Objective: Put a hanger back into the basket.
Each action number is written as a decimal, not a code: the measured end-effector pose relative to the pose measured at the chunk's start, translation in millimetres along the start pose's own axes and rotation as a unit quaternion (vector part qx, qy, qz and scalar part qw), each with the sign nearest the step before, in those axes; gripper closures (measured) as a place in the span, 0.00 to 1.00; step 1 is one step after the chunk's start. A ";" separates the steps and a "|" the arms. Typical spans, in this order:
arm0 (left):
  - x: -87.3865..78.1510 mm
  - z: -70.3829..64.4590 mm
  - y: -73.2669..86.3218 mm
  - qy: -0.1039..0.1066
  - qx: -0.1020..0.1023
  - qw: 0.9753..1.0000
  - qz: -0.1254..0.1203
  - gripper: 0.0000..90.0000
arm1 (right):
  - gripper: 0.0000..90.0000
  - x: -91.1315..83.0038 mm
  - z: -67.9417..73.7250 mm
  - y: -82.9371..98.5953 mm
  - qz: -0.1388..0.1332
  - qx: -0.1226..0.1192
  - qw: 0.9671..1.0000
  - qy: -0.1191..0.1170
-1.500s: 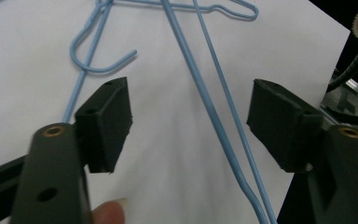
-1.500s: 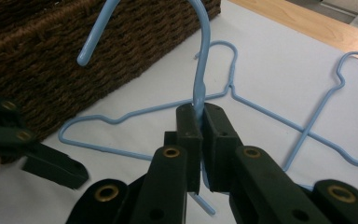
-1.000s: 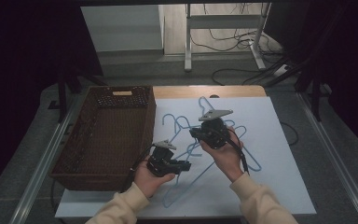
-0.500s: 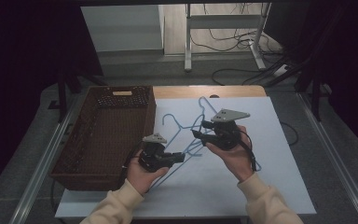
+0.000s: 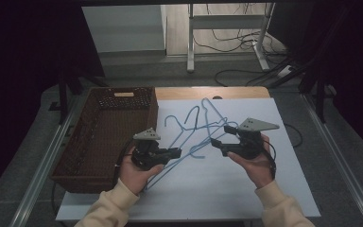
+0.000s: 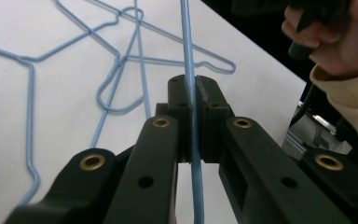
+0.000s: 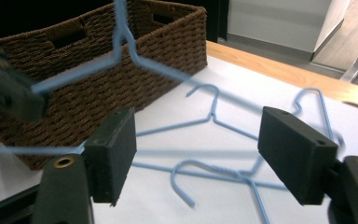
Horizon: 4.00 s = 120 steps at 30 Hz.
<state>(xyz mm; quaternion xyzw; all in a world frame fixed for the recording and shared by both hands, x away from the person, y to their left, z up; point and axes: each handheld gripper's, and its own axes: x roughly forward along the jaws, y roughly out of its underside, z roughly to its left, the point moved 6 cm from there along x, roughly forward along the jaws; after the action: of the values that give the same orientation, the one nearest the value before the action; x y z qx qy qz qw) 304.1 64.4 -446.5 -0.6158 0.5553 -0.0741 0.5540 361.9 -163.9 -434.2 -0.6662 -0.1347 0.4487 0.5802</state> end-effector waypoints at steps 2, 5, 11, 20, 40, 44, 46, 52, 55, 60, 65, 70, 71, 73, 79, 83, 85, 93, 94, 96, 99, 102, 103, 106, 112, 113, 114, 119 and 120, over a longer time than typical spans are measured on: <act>-4.2 0.8 -2.2 0.001 0.001 1.000 -0.005 0.95 | 0.28 -4.9 -4.5 6.8 0.000 0.005 1.000 0.002; -13.5 1.4 -6.9 0.003 0.002 1.000 -0.015 0.95 | 0.28 -10.4 -10.1 15.4 0.001 0.013 1.000 0.004; -35.4 2.1 -16.8 0.007 0.011 0.999 -0.036 0.95 | 0.25 -11.5 -20.1 39.4 0.030 0.032 0.999 0.005; -62.0 9.0 -25.4 0.004 0.015 0.998 -0.063 0.95 | 0.22 -7.0 -18.8 54.3 0.060 0.017 0.998 0.002; -109.9 43.6 -32.2 -0.023 0.005 0.993 -0.114 0.95 | 0.23 -1.2 -24.7 67.8 0.092 0.009 0.996 0.017; -120.1 52.0 -32.8 -0.035 0.005 0.992 -0.124 0.95 | 0.23 0.0 -25.4 69.5 0.097 0.011 0.995 0.020; -125.3 57.2 -32.7 -0.038 0.003 0.991 -0.130 0.95 | 0.23 1.0 -26.1 70.6 0.100 0.008 0.995 0.024; -134.8 72.7 -30.9 -0.046 -0.006 0.989 -0.139 0.95 | 0.23 3.2 -26.4 72.9 0.108 0.003 0.994 0.027; -138.6 81.3 -29.6 -0.052 -0.011 0.988 -0.142 0.95 | 0.23 4.0 -26.2 73.5 0.111 0.001 0.993 0.029; -145.2 95.9 -26.1 -0.059 -0.025 0.987 -0.148 0.95 | 0.23 4.9 -26.7 74.8 0.115 -0.001 0.993 0.031; -151.5 106.8 -23.7 -0.065 -0.032 0.985 -0.155 0.95 | 0.23 6.3 -26.2 76.6 0.119 -0.004 0.992 0.032; -154.9 117.2 -19.9 -0.070 -0.039 0.985 -0.154 0.95 | 0.23 7.2 -26.3 77.2 0.122 -0.006 0.992 0.033; -155.7 119.7 -19.0 -0.071 -0.040 0.985 -0.153 0.95 | 0.23 7.4 -26.3 77.3 0.122 -0.006 0.992 0.034; -156.8 123.0 -17.6 -0.071 -0.041 0.985 -0.152 0.95 | 0.23 7.8 -26.2 77.6 0.124 -0.006 0.992 0.034; -159.3 134.2 -10.2 -0.073 -0.041 0.987 -0.139 0.95 | 0.23 8.3 -25.3 78.2 0.126 -0.007 0.991 0.034; -159.6 143.2 -1.6 -0.076 -0.048 0.988 -0.124 0.95 | 0.23 7.9 -25.3 78.2 0.126 -0.008 0.991 0.034; -160.0 146.0 1.2 -0.078 -0.046 0.989 -0.118 0.95 | 0.23 8.1 -25.7 78.6 0.127 -0.009 0.991 0.034; -170.5 153.1 13.2 -0.085 -0.046 0.990 -0.106 0.95 | 0.23 9.0 -25.3 79.0 0.129 -0.010 0.991 0.034; -171.3 154.0 14.9 -0.085 -0.046 0.990 -0.105 0.95 | 0.23 9.1 -25.3 79.1 0.129 -0.010 0.991 0.035; -172.8 157.1 19.8 -0.089 -0.045 0.990 -0.097 0.95 | 0.23 9.3 -25.1 79.2 0.129 -0.010 0.991 0.034; -173.2 161.6 26.1 -0.089 -0.046 0.991 -0.088 0.95 | 0.23 10.0 -24.9 79.5 0.130 -0.012 0.991 0.034; -171.4 164.3 29.1 -0.085 -0.048 0.992 -0.084 0.95 | 0.23 10.7 -24.3 79.7 0.133 -0.013 0.990 0.033; -170.3 165.7 30.4 -0.086 -0.049 0.992 -0.081 0.95 | 0.23 10.9 -24.1 79.7 0.133 -0.013 0.990 0.033; -167.6 169.4 33.3 -0.085 -0.051 0.992 -0.075 0.95 | 0.23 11.5 -23.7 79.8 0.133 -0.014 0.990 0.032; -162.4 177.0 38.9 -0.087 -0.055 0.993 -0.062 0.95 | 0.23 11.0 -23.5 80.2 0.134 -0.014 0.990 0.031; -160.8 179.2 40.8 -0.089 -0.057 0.993 -0.055 0.95 | 0.23 11.0 -23.5 80.2 0.134 -0.014 0.990 0.031; -160.0 180.9 42.3 -0.090 -0.060 0.993 -0.052 0.95 | 0.23 11.0 -23.5 80.3 0.134 -0.013 0.990 0.031; -156.5 189.3 50.1 -0.095 -0.074 0.992 -0.043 0.95 | 0.23 11.3 -23.1 80.3 0.135 -0.014 0.990 0.030; -156.5 189.3 50.1 -0.095 -0.074 0.992 -0.043 0.95 | 0.23 11.3 -23.1 80.3 0.135 -0.014 0.990 0.030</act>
<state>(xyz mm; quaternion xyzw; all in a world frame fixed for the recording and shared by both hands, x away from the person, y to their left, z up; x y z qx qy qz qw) 349.4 309.5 -473.8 -0.6829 0.4770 0.0021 0.5532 358.3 -194.3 -512.7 -0.6997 -0.0323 0.5005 0.5088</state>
